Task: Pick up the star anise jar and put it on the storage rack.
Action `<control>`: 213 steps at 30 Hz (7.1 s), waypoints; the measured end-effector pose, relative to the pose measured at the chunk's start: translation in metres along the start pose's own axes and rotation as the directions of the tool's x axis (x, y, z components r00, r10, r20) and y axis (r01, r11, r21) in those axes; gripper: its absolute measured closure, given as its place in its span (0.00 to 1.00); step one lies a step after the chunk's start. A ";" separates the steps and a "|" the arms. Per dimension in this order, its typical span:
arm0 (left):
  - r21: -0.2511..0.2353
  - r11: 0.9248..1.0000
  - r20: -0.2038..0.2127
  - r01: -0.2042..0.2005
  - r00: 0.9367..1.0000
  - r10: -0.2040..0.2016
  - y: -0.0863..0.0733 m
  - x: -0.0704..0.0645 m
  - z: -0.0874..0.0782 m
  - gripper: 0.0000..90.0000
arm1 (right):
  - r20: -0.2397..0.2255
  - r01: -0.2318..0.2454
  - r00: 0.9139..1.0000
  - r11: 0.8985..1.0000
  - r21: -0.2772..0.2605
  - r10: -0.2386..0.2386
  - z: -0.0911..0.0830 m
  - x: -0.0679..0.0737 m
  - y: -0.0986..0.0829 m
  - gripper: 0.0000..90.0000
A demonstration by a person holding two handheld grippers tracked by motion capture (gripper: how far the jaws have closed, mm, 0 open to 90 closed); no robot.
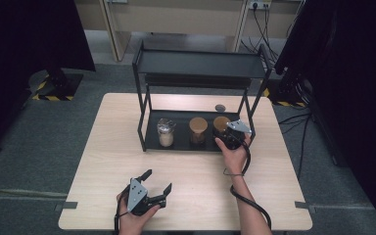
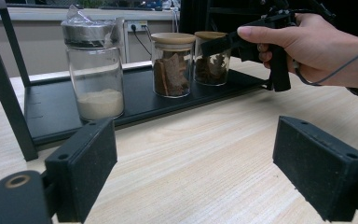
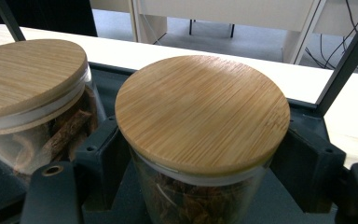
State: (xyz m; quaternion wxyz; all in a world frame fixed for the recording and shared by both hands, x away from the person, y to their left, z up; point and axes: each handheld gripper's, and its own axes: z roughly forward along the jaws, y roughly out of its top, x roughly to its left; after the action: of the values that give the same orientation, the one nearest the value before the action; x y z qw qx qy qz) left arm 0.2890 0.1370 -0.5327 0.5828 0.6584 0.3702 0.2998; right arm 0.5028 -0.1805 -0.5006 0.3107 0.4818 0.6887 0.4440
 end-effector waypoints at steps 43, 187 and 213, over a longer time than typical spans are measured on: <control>0.001 1.000 0.004 0.001 1.000 -0.001 0.000 -0.002 0.000 0.14 | -0.029 -0.022 0.999 1.000 0.018 0.023 -0.021 0.004 -0.011 0.10; -0.006 1.000 -0.006 -0.004 1.000 0.004 0.000 -0.003 0.000 0.15 | -0.144 0.015 0.989 1.000 -0.016 -0.017 -0.122 0.002 -0.037 0.08; -0.009 1.000 -0.007 -0.002 1.000 0.002 0.000 -0.004 0.000 0.15 | -0.145 0.019 0.989 1.000 -0.020 -0.022 -0.137 -0.001 -0.045 0.07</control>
State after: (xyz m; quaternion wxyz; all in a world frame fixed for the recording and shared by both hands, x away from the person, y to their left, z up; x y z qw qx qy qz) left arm 0.2866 0.1342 -0.5329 0.5842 0.6550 0.3702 0.3044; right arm 0.3685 -0.2306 -0.4848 0.2686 0.4380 0.7101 0.4813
